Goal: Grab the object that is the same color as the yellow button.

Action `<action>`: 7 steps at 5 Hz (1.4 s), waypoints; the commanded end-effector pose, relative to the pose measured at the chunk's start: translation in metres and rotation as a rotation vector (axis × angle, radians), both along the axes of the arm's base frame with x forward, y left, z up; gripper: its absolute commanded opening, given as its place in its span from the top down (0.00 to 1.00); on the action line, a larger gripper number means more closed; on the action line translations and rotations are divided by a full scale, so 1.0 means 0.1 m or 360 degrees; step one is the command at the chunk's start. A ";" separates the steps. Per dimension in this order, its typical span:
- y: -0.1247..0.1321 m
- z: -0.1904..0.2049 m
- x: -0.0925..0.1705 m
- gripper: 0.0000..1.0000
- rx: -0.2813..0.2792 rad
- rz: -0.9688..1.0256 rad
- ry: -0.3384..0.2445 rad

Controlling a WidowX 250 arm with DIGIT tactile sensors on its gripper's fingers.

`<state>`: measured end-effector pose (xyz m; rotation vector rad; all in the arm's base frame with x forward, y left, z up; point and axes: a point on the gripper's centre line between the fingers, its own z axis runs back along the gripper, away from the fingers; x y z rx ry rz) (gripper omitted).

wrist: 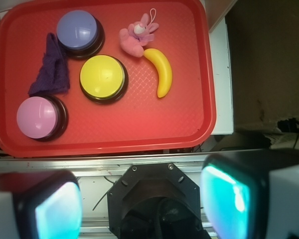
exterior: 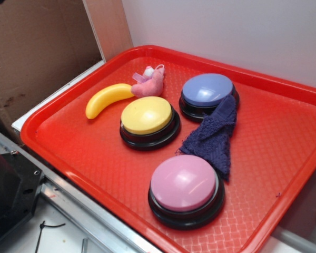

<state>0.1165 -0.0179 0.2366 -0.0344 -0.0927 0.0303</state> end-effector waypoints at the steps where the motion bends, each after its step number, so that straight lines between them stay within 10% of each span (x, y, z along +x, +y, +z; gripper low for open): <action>1: 0.00 0.00 0.00 0.00 0.0000 0.0000 0.0000; 6: 0.56 -1.34 1.25 0.00 0.0001 0.0360 -0.0133; 7: 0.56 -1.68 1.38 0.00 0.0004 0.0273 -0.0038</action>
